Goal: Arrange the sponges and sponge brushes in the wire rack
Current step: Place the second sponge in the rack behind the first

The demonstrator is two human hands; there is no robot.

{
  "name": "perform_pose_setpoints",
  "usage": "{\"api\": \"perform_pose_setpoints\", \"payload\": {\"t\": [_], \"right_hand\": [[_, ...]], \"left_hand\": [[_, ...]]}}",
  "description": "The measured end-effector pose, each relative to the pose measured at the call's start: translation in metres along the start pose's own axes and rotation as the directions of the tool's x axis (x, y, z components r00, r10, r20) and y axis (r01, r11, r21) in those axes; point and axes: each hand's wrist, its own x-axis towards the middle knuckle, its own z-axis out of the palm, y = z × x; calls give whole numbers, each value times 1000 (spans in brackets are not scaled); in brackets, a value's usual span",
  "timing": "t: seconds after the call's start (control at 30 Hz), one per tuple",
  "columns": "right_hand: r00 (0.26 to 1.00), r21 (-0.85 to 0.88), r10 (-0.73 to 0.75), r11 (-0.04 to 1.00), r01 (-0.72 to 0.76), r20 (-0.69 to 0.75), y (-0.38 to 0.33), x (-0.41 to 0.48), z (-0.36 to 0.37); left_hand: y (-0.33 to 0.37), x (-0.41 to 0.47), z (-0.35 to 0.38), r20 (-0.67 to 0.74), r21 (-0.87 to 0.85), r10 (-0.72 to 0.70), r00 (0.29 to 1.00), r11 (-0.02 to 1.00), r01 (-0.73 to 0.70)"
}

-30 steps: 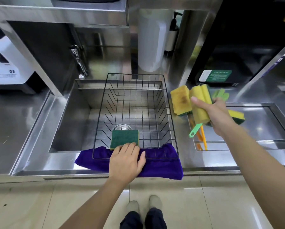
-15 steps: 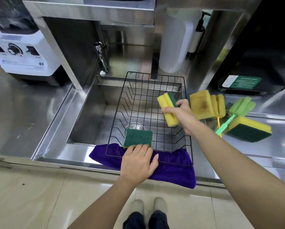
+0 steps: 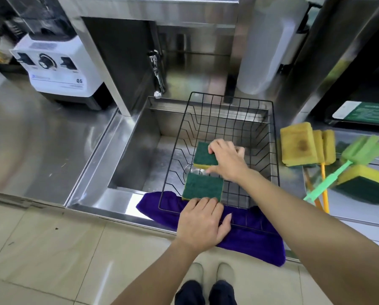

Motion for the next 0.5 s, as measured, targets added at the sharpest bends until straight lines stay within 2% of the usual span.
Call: {"api": "perform_pose_setpoints", "payload": {"t": [0.17,0.37,0.5], "right_hand": [[989,95,-84,993,73,119,-4,-2,10],[965,209,-108,976,58,237,6,-4,0],[935,114,-103,991,68,338,5,-6,-7]], "left_hand": [[0,0,-1,-3,2,-4,1000,1000,4],[1,0,0,-3,-1,-10,1000,1000,10],[0,-1,0,0,-5,-11,1000,1000,11]]}}
